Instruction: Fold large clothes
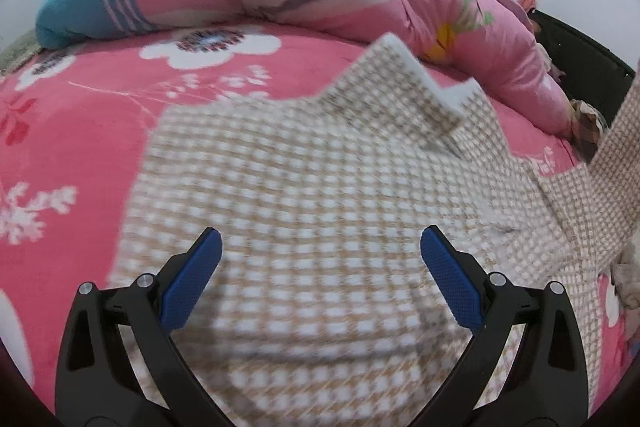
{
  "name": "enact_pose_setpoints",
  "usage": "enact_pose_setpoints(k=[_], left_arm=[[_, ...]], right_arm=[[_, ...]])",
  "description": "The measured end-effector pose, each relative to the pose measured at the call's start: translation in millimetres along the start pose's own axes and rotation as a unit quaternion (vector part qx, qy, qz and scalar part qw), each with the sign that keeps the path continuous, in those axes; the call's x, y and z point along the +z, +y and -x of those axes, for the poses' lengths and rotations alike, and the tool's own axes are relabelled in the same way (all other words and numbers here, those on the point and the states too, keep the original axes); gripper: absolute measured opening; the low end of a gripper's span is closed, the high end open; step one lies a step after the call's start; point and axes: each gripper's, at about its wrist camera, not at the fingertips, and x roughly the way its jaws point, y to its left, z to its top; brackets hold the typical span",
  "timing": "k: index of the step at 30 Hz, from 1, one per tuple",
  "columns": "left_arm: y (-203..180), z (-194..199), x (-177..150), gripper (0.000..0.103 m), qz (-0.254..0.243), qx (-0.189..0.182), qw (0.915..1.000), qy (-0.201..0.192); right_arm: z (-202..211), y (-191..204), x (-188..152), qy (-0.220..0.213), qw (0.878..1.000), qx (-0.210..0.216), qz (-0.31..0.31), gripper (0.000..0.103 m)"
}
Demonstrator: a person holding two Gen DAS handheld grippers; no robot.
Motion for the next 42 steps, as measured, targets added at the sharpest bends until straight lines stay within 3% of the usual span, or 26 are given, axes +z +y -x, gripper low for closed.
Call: enact_pose_setpoints(k=[2, 7, 13, 21, 26, 27, 30, 32, 34, 38, 42], left_arm=[[4, 9, 1, 0.093, -0.004, 0.005, 1.0000, -0.004], [22, 20, 2, 0.070, -0.004, 0.000, 1.0000, 0.005], [45, 23, -6, 0.049, 0.012, -0.032, 0.9991, 0.024], [73, 28, -22, 0.039, 0.014, -0.051, 0.9979, 0.038], [74, 43, -34, 0.039, 0.002, -0.056, 0.9976, 0.040], [76, 44, -34, 0.039, 0.003, -0.059, 0.9974, 0.041], [84, 46, -32, 0.039, 0.015, -0.079, 0.9959, 0.042], [87, 47, -29, 0.039, 0.023, -0.103, 0.9936, 0.039], [87, 50, -27, 0.042, 0.025, -0.124, 0.9914, 0.035], [80, 41, -13, 0.051, 0.043, -0.172, 0.9835, 0.034], [66, 15, 1, 0.051, 0.060, -0.199, 0.9765, 0.059]], right_arm=[[-2, 32, -5, 0.006, 0.999, 0.027, 0.021, 0.016], [-16, 99, -22, 0.023, 0.996, 0.068, 0.059, 0.016], [-47, 167, -57, 0.058, 0.989, 0.109, 0.083, 0.016], [-108, 234, -139, 0.135, 0.972, 0.154, 0.110, 0.016], [-162, 256, -221, 0.218, 0.955, 0.147, 0.140, 0.017], [-169, 258, -231, 0.230, 0.951, 0.146, 0.145, 0.020], [-197, 259, -270, 0.307, 0.926, 0.154, 0.155, 0.044], [-194, 257, -277, 0.305, 0.922, 0.174, 0.161, 0.051], [-183, 253, -272, 0.302, 0.920, 0.192, 0.161, 0.079], [-151, 230, -260, 0.283, 0.922, 0.220, 0.145, 0.081], [-116, 189, -252, 0.237, 0.940, 0.205, 0.137, 0.081]])
